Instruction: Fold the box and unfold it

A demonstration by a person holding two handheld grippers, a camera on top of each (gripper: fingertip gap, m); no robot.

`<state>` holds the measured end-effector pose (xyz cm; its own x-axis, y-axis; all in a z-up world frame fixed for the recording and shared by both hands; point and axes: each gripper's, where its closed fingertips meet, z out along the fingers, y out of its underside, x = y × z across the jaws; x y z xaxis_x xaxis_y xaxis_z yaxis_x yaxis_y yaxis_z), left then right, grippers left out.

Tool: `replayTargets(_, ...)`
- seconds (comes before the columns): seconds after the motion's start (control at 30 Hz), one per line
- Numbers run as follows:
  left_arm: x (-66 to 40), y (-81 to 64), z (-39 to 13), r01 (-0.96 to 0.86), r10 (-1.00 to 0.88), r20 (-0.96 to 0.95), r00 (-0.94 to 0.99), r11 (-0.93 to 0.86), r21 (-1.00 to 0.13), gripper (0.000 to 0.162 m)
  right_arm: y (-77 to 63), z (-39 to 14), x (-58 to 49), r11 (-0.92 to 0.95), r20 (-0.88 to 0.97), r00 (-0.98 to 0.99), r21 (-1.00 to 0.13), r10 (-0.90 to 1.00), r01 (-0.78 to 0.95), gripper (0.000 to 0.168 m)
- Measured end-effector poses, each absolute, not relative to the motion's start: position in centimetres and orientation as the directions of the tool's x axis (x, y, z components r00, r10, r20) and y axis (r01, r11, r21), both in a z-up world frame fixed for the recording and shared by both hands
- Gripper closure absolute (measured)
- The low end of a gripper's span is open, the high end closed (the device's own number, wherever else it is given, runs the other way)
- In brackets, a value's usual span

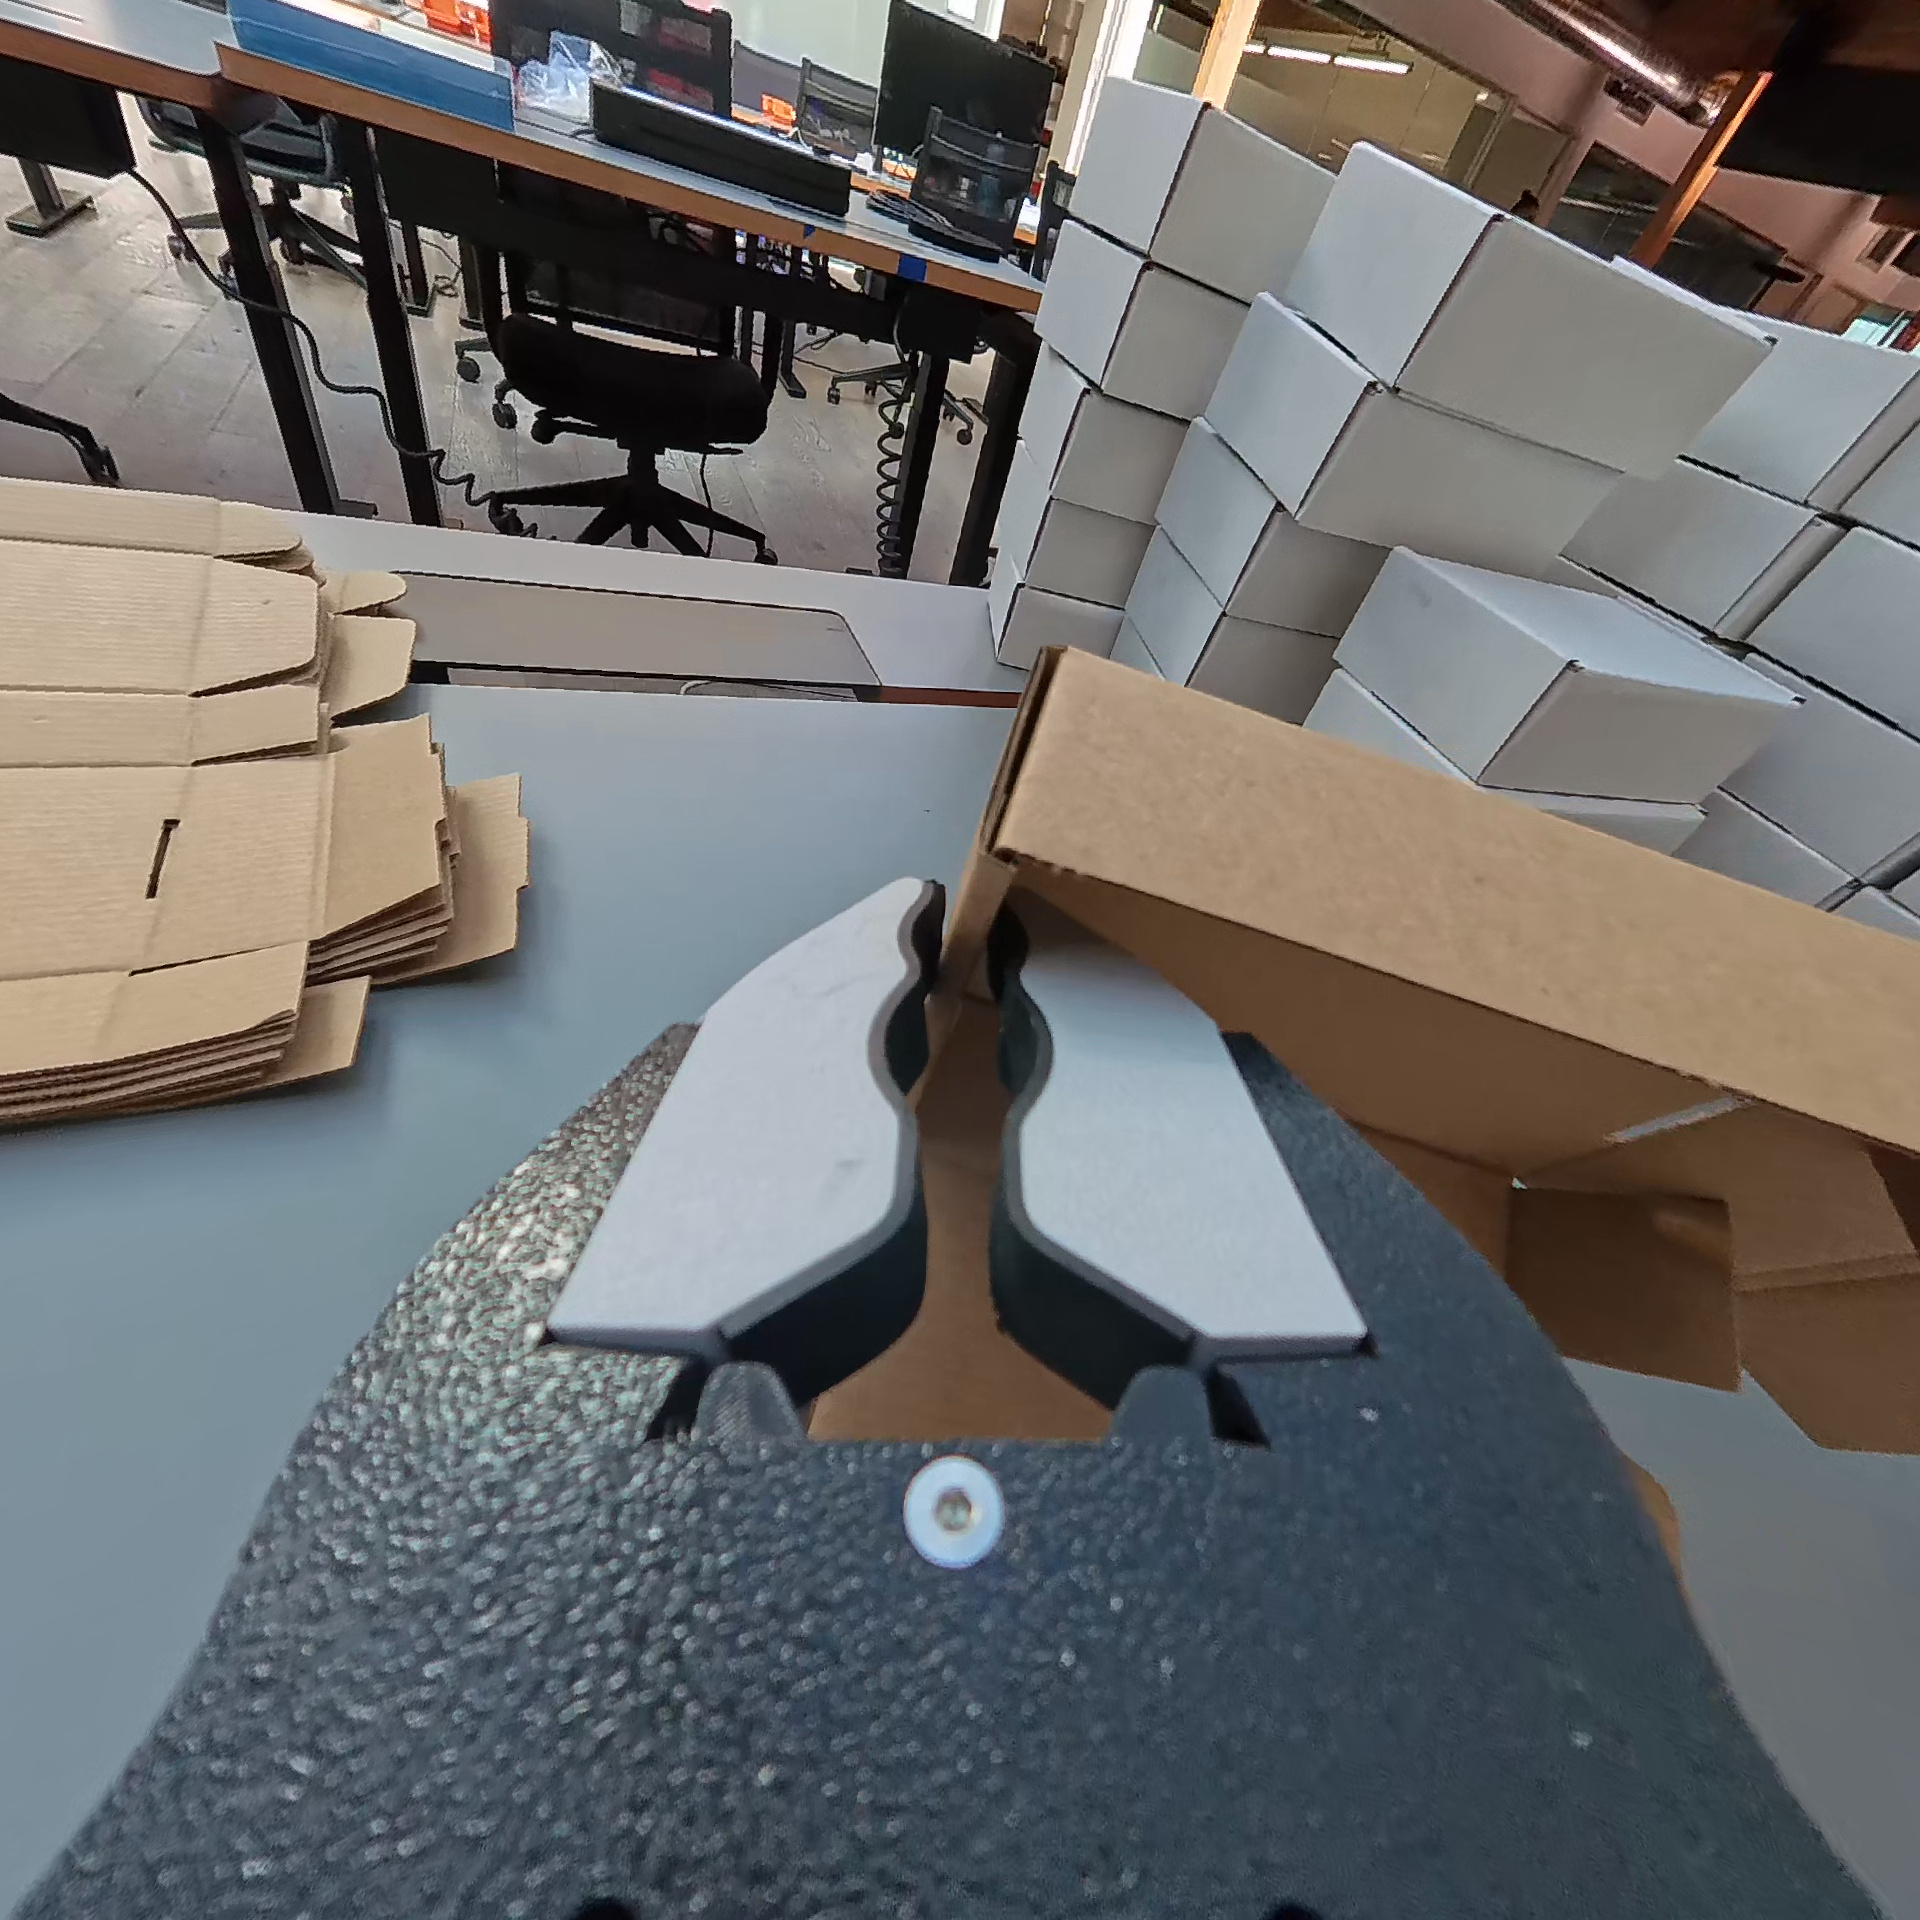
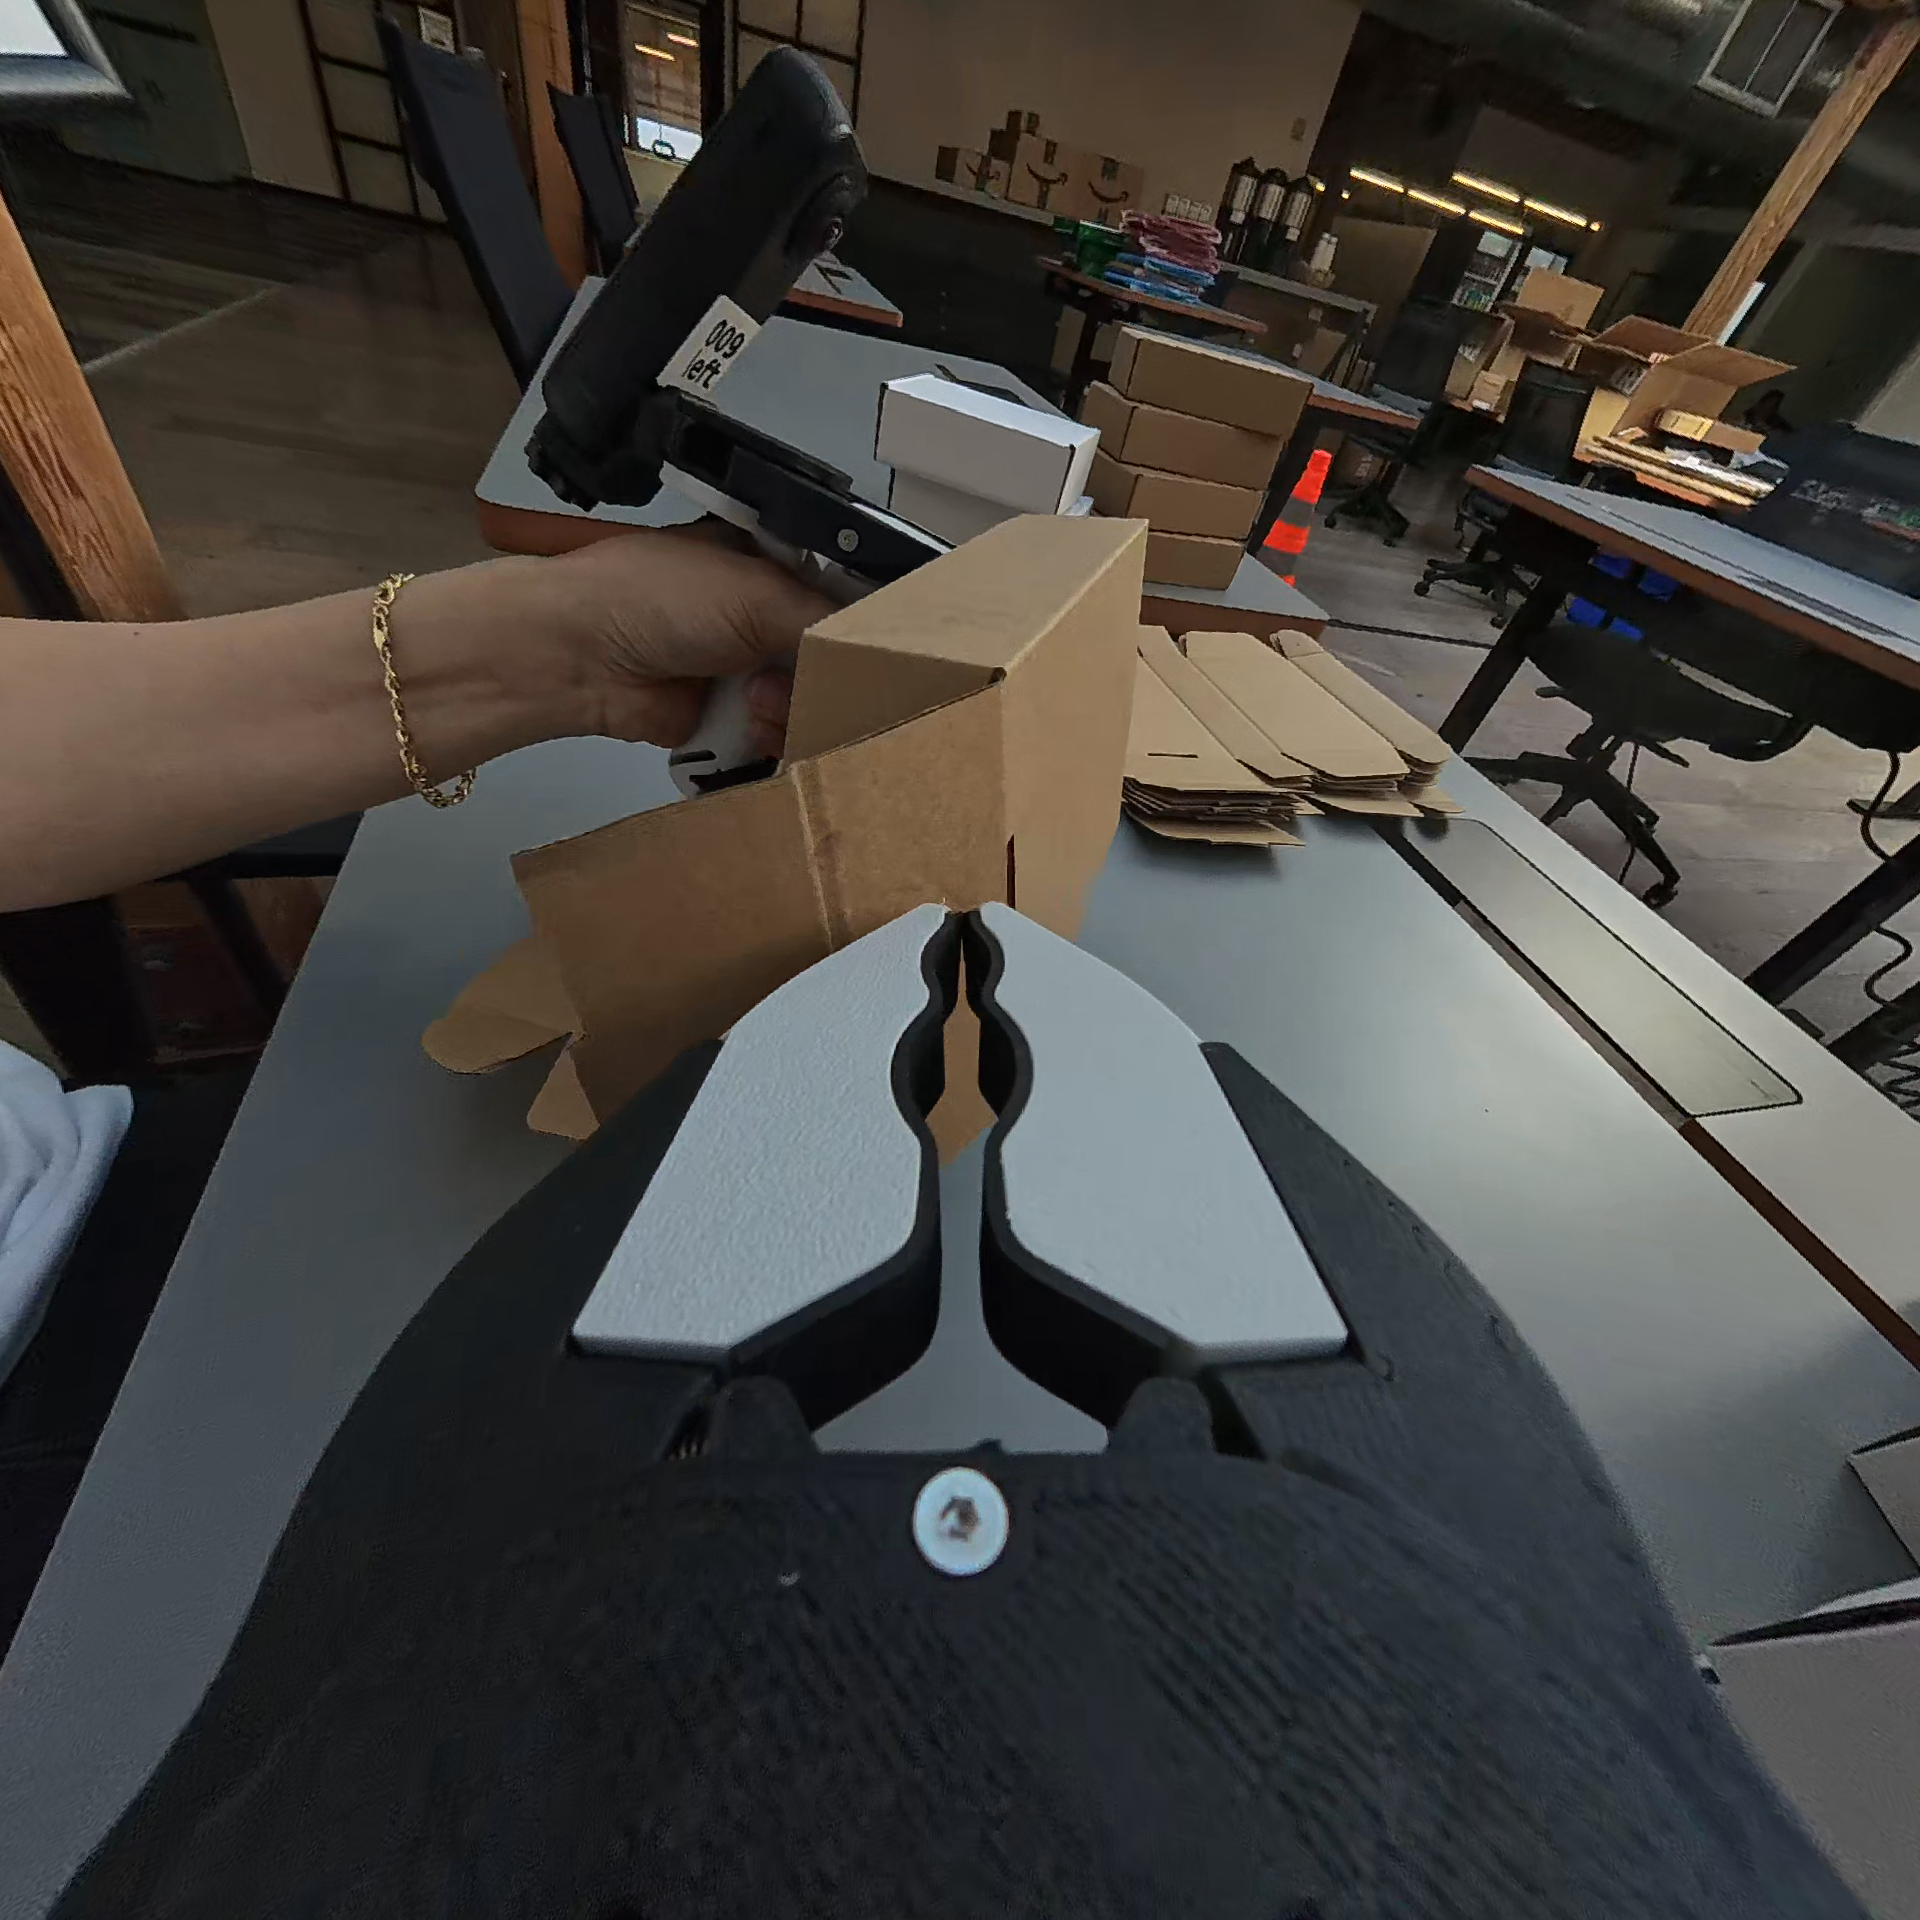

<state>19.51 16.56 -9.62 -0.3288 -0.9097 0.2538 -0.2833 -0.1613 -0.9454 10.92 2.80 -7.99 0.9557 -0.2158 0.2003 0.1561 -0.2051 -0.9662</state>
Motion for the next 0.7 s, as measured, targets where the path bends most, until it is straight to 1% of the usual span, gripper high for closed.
replayTargets(0.17,19.5,16.5,-9.6,-0.284,-0.906,0.255,-0.337,-0.16,-0.945,0.154,2.9,-8.6,10.5,-0.223,0.206,0.96,-0.961,-0.188,0.162,0.168)
replayTargets(0.37,19.3,16.1,-9.8,-0.292,-0.889,0.282,-0.36,-0.18,-0.939,0.154,2.4,-8.2,9.6,-0.18,0.187,0.974,-0.97,-0.125,0.162,0.168)
replayTargets(0.5,19.3,16.0,-9.8,-0.294,-0.889,0.284,-0.36,-0.181,-0.938,0.154,2.3,-8.5,9.1,-0.188,0.186,0.978,-0.968,-0.097,0.165,0.168)
replayTargets(0.6,19.4,16.1,-9.8,-0.291,-0.896,0.287,-0.338,-0.191,-0.938,0.154,2.9,-8.5,8.9,-0.186,0.194,0.975,-0.967,-0.105,0.172,0.168)
replayTargets(0.63,19.3,16.0,-9.7,-0.292,-0.895,0.289,-0.341,-0.192,-0.937,0.154,3.3,-8.4,9.1,-0.186,0.203,0.97,-0.967,-0.134,0.176,0.168)
replayTargets(0.67,19.4,16.0,-9.8,-0.292,-0.903,0.28,-0.327,-0.185,-0.938,0.155,3.7,-8.4,9.4,-0.188,0.212,0.962,-0.966,-0.172,0.179,0.154)
replayTargets(0.7,19.4,16.2,-9.7,-0.278,-0.918,0.256,-0.304,-0.172,-0.945,0.156,4.1,-8.2,9.6,-0.179,0.218,0.951,-0.967,-0.218,0.181,0.132)
